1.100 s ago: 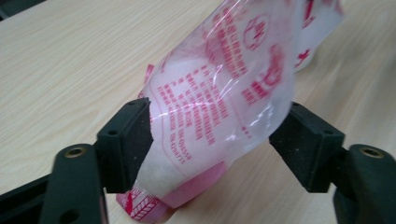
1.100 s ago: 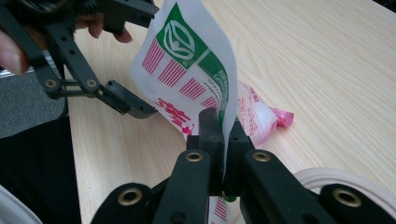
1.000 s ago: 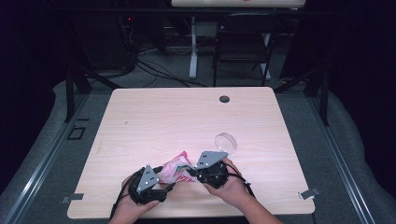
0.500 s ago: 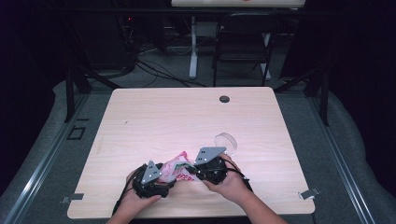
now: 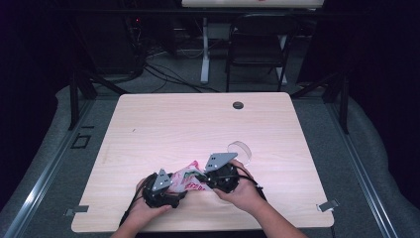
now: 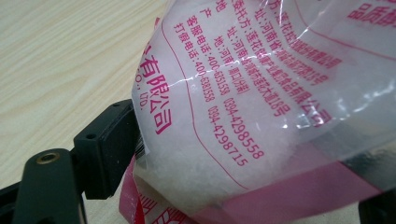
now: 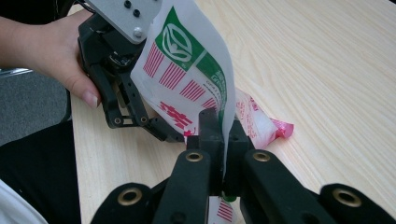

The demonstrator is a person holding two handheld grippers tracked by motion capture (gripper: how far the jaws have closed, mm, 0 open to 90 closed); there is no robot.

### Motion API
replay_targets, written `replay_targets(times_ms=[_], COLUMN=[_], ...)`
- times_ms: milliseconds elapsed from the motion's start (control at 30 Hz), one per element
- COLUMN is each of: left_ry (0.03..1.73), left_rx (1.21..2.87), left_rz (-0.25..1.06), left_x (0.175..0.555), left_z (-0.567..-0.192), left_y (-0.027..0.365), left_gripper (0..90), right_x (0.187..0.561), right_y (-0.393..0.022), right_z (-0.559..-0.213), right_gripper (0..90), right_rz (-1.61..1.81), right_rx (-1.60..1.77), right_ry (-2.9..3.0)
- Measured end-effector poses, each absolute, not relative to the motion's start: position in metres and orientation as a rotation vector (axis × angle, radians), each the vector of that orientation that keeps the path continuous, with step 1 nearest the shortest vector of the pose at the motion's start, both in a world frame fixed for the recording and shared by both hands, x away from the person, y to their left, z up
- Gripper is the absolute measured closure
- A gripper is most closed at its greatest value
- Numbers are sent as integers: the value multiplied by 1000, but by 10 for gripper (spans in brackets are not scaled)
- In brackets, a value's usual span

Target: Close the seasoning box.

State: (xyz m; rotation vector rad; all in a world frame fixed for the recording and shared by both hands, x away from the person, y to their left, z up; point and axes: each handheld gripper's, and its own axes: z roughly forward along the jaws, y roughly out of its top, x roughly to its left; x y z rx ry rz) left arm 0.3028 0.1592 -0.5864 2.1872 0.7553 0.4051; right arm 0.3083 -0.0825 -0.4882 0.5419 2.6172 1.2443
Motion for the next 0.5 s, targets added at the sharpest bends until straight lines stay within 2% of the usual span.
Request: replay_targets(times_ms=[133,367,500], left_ry=[720,773,768], left_rx=[2257,2251,2252], left_rz=[453,362,374], left_x=[304,315,316], left_z=[-588,-588,-588], left_y=[155,152,146], left_gripper=[186,155,151], right_x=[309,310,312], right_y=[-81,-80,-79], right_z=[-487,-485,-485], right_gripper=[900,900,900], right_rz=[1237,1229,1242], right_rx=[537,532,532], right_ry=[2619,2623,2620])
